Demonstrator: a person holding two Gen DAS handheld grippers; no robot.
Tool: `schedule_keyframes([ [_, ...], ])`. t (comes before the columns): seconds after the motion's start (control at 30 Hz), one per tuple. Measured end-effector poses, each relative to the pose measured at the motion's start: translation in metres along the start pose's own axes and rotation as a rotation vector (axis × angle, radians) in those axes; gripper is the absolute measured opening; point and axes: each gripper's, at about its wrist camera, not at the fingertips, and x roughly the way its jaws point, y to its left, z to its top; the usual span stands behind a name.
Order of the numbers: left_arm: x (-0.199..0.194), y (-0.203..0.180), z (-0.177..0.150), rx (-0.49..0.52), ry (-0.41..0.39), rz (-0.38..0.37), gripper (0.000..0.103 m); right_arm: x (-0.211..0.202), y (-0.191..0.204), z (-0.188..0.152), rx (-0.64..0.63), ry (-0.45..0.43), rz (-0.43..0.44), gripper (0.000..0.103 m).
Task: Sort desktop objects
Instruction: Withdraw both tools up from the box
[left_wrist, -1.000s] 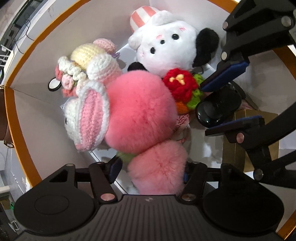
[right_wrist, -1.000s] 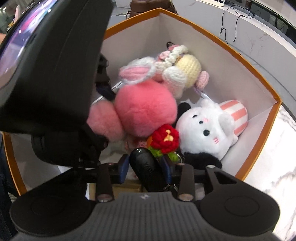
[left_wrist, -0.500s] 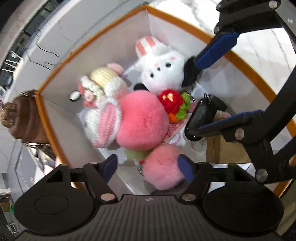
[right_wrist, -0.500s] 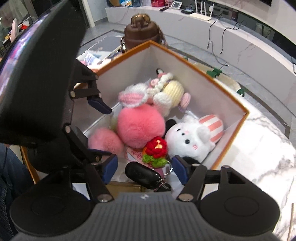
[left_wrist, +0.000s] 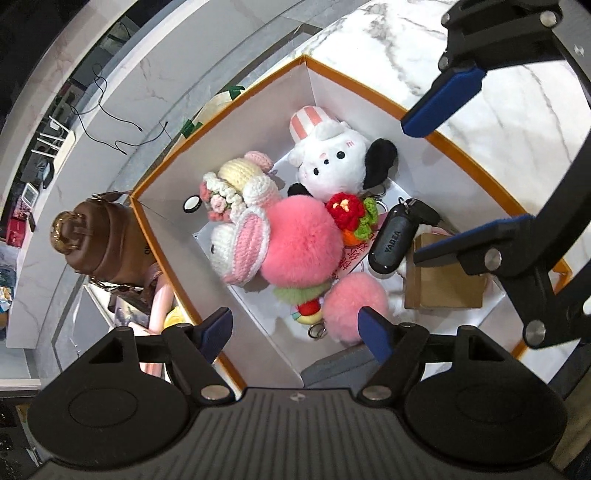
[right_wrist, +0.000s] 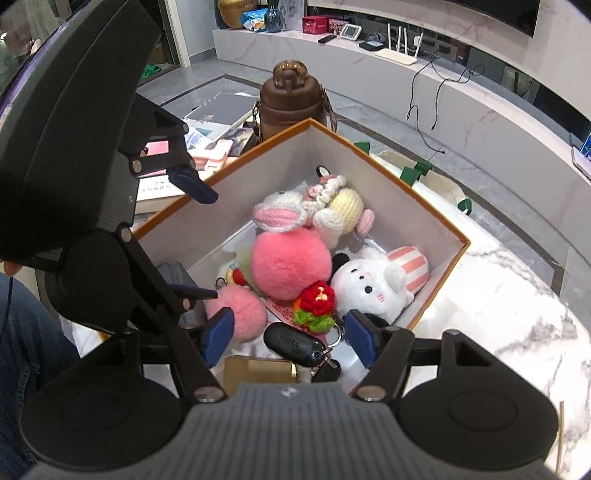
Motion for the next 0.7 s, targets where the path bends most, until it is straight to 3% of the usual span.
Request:
schedule_keyframes([
  [0.7, -0.088, -0.015, -0.03, -0.011, -0.098, 0.11, 0.088, -0.071, 0.045, -0.011, -0.053, -0.052, -0.087, 0.074],
])
